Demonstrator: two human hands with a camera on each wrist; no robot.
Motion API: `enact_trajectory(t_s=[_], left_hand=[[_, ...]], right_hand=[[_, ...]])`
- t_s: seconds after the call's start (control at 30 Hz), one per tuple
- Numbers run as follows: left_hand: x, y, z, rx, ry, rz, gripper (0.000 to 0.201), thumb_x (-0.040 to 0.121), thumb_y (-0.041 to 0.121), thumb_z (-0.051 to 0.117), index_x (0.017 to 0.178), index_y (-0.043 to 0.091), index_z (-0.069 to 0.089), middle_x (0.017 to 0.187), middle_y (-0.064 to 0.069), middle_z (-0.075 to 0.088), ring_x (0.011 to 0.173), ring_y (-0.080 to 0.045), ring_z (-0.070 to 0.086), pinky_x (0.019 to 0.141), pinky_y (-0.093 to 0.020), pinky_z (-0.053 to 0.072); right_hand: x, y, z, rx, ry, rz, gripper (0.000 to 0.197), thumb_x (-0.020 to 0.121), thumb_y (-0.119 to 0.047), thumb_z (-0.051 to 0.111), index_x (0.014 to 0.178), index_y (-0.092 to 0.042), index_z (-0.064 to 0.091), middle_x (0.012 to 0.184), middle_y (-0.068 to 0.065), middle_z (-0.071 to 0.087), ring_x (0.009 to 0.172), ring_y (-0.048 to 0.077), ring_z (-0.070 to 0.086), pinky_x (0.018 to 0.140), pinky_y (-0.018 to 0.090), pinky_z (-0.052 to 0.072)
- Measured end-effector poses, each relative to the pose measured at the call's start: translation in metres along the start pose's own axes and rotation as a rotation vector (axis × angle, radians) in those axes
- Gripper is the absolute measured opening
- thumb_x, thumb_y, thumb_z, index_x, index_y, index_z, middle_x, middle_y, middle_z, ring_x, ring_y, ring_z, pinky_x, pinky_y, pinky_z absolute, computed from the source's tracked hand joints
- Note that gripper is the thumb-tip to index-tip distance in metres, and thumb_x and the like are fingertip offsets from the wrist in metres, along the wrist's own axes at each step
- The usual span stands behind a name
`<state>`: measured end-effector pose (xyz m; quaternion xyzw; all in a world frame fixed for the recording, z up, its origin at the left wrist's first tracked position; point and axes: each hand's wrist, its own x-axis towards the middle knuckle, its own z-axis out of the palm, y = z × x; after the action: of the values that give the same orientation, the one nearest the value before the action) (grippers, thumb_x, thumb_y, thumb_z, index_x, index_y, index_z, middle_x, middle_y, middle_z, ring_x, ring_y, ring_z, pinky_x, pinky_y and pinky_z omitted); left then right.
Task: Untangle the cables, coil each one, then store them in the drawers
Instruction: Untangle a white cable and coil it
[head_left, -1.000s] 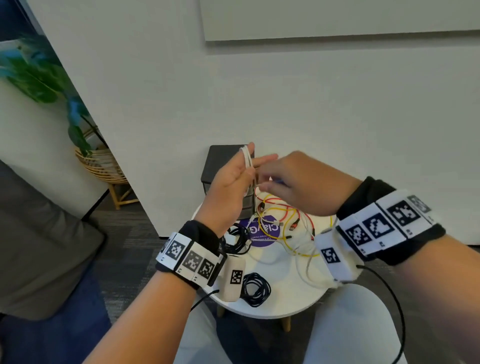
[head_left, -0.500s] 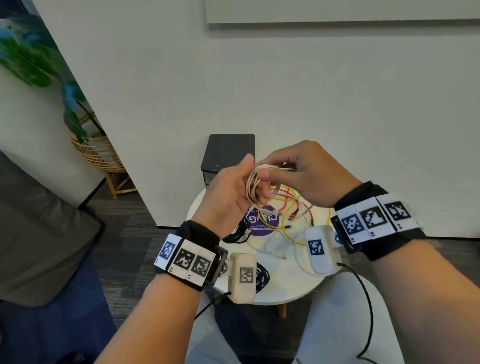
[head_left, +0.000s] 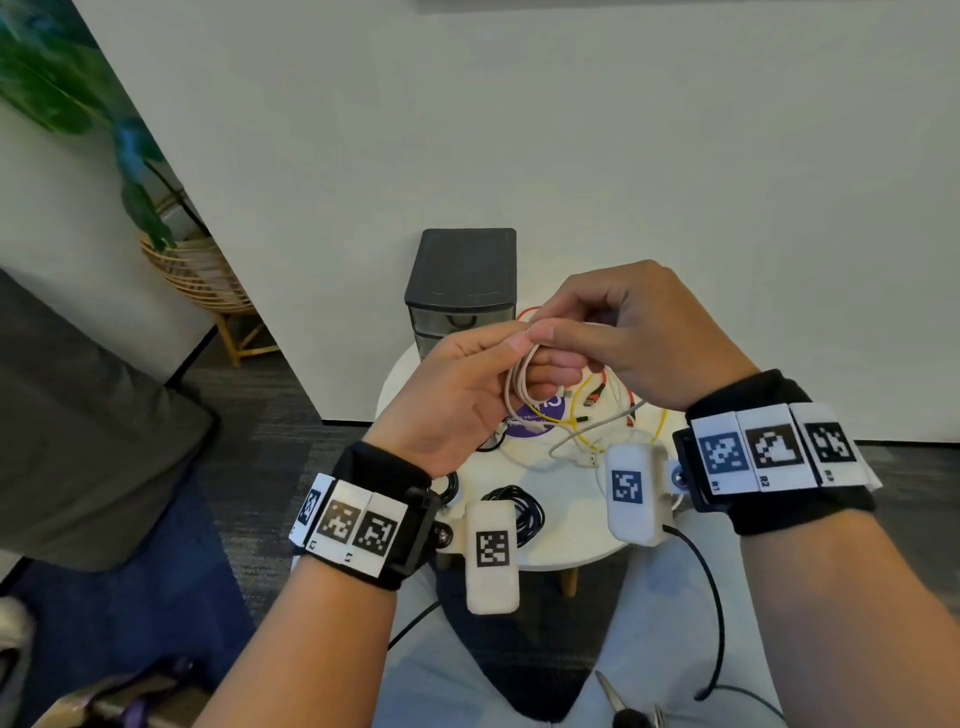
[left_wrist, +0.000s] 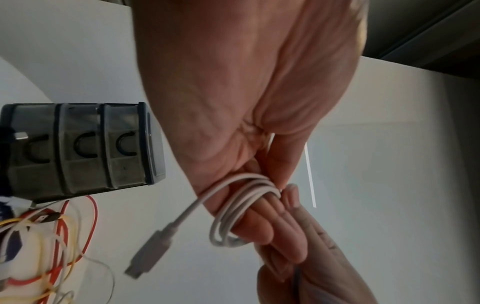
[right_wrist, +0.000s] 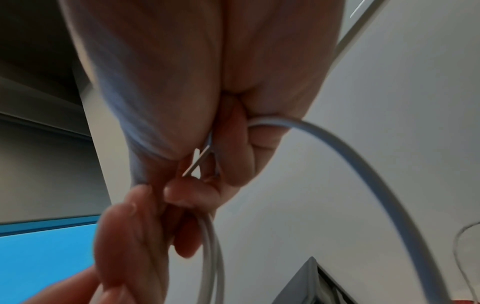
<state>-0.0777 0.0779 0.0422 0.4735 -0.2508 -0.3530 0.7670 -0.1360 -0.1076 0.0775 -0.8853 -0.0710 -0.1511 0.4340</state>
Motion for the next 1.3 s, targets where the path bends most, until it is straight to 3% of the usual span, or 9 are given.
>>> enact_trajectory(t_s=[0.13, 0.3, 0.4, 0.57, 0.7, 0.87, 1.03, 1.17, 1.3], left_hand=[[0.003, 0.001, -0.005, 0.148, 0.0, -0.014, 0.025, 0.1, 0.01, 0.049, 0.111, -0.003, 0.068, 0.098, -0.015, 0.074, 0.092, -0.022, 0.07, 0.085, -0.03, 0.056], [0.014, 0.012, 0.001, 0.268, 0.0, -0.086, 0.021, 0.091, 0.005, 0.046, 0.088, 0.0, 0.066, 0.075, -0.01, 0.063, 0.073, -0.022, 0.062, 0.077, -0.031, 0.055], [0.02, 0.014, 0.015, 0.177, 0.054, -0.198, 0.024, 0.092, 0.013, 0.035, 0.076, 0.009, 0.052, 0.063, -0.001, 0.036, 0.058, -0.017, 0.034, 0.068, -0.031, 0.05], [0.029, 0.007, 0.019, 0.192, 0.033, -0.326, 0.039, 0.107, 0.03, 0.034, 0.086, 0.007, 0.057, 0.055, 0.008, 0.033, 0.061, -0.016, 0.007, 0.056, -0.028, 0.021], [0.03, -0.002, 0.011, 0.082, -0.02, -0.256, 0.033, 0.106, 0.024, 0.041, 0.092, 0.005, 0.063, 0.068, 0.002, 0.019, 0.057, -0.011, 0.016, 0.056, -0.027, 0.02], [0.035, -0.003, 0.002, -0.006, 0.093, -0.137, 0.023, 0.107, 0.013, 0.04, 0.099, 0.005, 0.06, 0.071, 0.001, 0.024, 0.057, -0.009, 0.025, 0.054, -0.021, 0.031], [0.037, -0.01, 0.006, 0.171, 0.237, -0.076, 0.028, 0.11, 0.015, 0.036, 0.093, 0.008, 0.057, 0.065, -0.001, 0.03, 0.054, -0.012, 0.025, 0.054, -0.024, 0.027], [0.038, -0.017, 0.007, 0.158, 0.322, -0.019, 0.028, 0.11, 0.013, 0.036, 0.11, -0.003, 0.059, 0.07, -0.004, 0.061, 0.055, -0.014, 0.037, 0.057, -0.024, 0.034], [0.039, -0.019, 0.008, 0.051, 0.394, 0.033, 0.032, 0.11, 0.015, 0.039, 0.123, -0.006, 0.059, 0.108, -0.01, 0.077, 0.08, -0.014, 0.071, 0.071, -0.025, 0.052]], right_hand=[[-0.003, 0.0, -0.004, -0.023, -0.024, -0.003, 0.01, 0.088, -0.027, 0.077, 0.089, -0.017, 0.079, 0.072, -0.011, 0.071, 0.066, 0.003, 0.064, 0.063, 0.012, 0.044], [-0.007, 0.004, -0.001, -0.004, 0.019, 0.033, 0.014, 0.087, -0.032, 0.078, 0.087, -0.018, 0.08, 0.072, -0.003, 0.074, 0.07, 0.018, 0.069, 0.07, 0.041, 0.056], [-0.008, 0.01, 0.0, 0.013, 0.047, 0.043, 0.018, 0.086, -0.034, 0.079, 0.083, -0.016, 0.079, 0.068, 0.0, 0.072, 0.066, 0.025, 0.067, 0.065, 0.047, 0.055], [-0.01, 0.026, -0.007, -0.03, 0.187, 0.033, 0.018, 0.082, -0.033, 0.083, 0.083, -0.016, 0.077, 0.069, -0.005, 0.069, 0.056, 0.007, 0.053, 0.057, 0.022, 0.041], [-0.008, 0.035, -0.011, -0.119, 0.262, 0.005, 0.016, 0.088, -0.032, 0.076, 0.086, -0.016, 0.078, 0.076, -0.006, 0.068, 0.064, 0.005, 0.055, 0.061, 0.013, 0.034], [-0.012, 0.052, -0.002, -0.175, 0.178, 0.078, 0.017, 0.1, -0.027, 0.061, 0.096, -0.019, 0.076, 0.073, -0.003, 0.068, 0.069, 0.02, 0.062, 0.066, 0.037, 0.048], [-0.013, 0.054, 0.009, -0.223, 0.069, 0.137, 0.02, 0.103, -0.02, 0.056, 0.096, -0.02, 0.075, 0.055, -0.013, 0.05, 0.059, 0.008, 0.049, 0.056, 0.017, 0.031], [-0.011, 0.049, 0.029, -0.315, -0.033, 0.143, 0.021, 0.101, -0.018, 0.055, 0.081, -0.017, 0.062, 0.059, -0.009, 0.048, 0.06, 0.009, 0.045, 0.059, 0.025, 0.032], [-0.014, 0.043, 0.051, -0.328, -0.203, 0.179, 0.028, 0.102, -0.015, 0.048, 0.076, -0.022, 0.052, 0.069, 0.0, 0.055, 0.066, 0.019, 0.049, 0.061, 0.032, 0.033]])
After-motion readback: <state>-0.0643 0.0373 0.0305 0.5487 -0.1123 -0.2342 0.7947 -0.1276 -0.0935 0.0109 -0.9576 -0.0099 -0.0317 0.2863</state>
